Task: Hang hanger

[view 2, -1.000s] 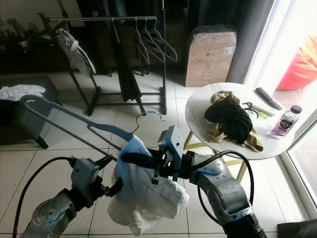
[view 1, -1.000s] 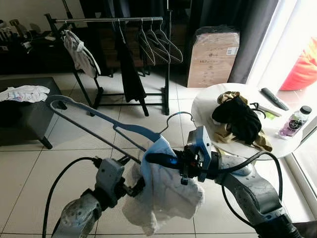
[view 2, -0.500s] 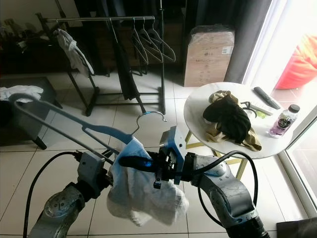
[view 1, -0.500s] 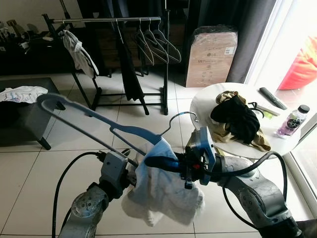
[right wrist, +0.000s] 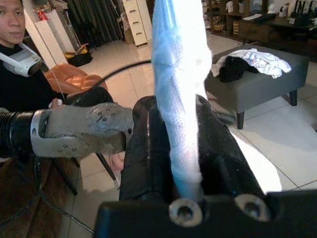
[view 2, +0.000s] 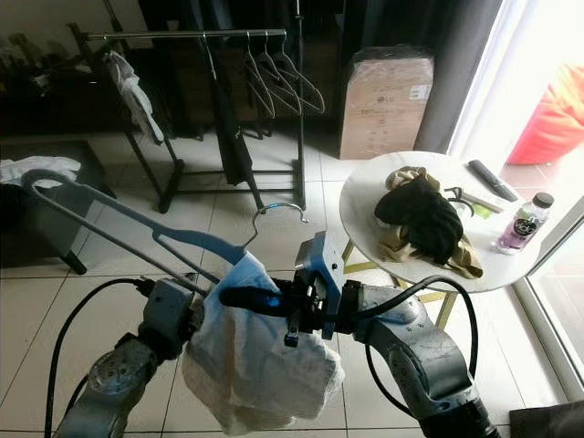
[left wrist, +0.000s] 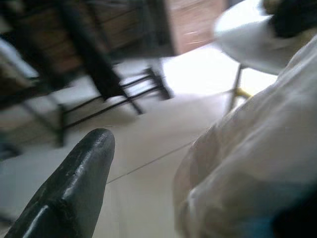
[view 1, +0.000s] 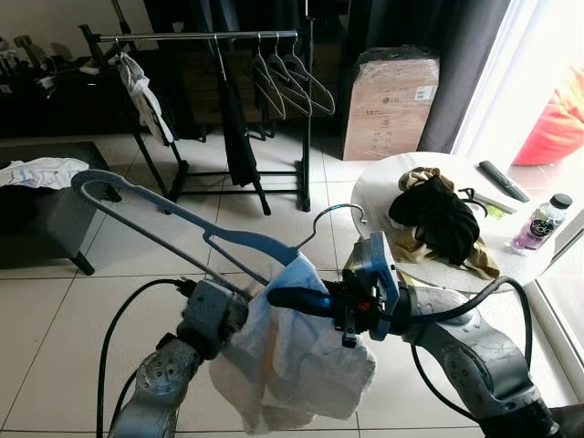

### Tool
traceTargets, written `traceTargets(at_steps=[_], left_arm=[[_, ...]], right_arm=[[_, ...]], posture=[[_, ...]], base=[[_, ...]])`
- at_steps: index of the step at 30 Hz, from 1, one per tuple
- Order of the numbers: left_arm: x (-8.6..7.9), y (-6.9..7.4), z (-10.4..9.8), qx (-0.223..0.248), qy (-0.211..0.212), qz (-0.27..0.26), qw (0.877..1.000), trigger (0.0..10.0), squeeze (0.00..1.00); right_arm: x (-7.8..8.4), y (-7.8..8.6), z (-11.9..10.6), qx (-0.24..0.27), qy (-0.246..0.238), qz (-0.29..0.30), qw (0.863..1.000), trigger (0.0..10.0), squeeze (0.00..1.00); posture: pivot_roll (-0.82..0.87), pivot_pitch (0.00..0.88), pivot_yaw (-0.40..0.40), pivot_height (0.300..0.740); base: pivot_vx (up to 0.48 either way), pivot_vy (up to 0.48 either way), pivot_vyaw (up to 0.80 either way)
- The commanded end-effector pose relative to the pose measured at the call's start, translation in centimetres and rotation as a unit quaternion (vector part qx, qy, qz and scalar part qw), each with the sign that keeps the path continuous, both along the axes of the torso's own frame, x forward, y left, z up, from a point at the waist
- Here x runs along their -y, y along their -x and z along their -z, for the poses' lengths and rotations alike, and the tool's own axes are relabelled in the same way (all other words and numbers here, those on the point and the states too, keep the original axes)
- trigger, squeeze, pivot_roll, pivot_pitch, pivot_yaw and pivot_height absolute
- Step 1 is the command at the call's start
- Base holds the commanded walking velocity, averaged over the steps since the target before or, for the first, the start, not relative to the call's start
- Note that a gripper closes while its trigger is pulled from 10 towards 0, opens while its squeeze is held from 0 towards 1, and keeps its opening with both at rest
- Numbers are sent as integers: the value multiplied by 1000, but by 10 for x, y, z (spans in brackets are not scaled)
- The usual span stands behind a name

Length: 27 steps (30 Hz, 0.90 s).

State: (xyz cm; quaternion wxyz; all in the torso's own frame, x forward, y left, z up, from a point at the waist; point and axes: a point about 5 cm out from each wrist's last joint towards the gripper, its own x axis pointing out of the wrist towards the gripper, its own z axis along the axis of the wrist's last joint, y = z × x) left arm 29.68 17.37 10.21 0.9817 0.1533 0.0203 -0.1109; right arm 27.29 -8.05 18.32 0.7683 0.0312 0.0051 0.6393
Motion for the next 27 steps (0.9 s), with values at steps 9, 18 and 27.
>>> traceTargets(at_steps=[9, 18, 27], left_arm=[[-11, -8, 0, 4, -25, -64, 998, 10000, 0], [-7, 5, 8, -16, -45, 9, 999, 0, 0], [-4, 14, 19, -49, -78, 46, 995, 0, 0]], right_arm=[[-2, 7, 10, 33, 53, -4, 998, 0, 0], [27, -20, 39, 37, 143, 157, 976, 0, 0], [30, -30, 34, 49, 119, 194, 972, 0, 0]], posture=[[-104, 172, 3, 740], [-105, 172, 5, 740], [-100, 169, 8, 740]], base=[[0, 0, 0], [0, 0, 0], [0, 0, 0]])
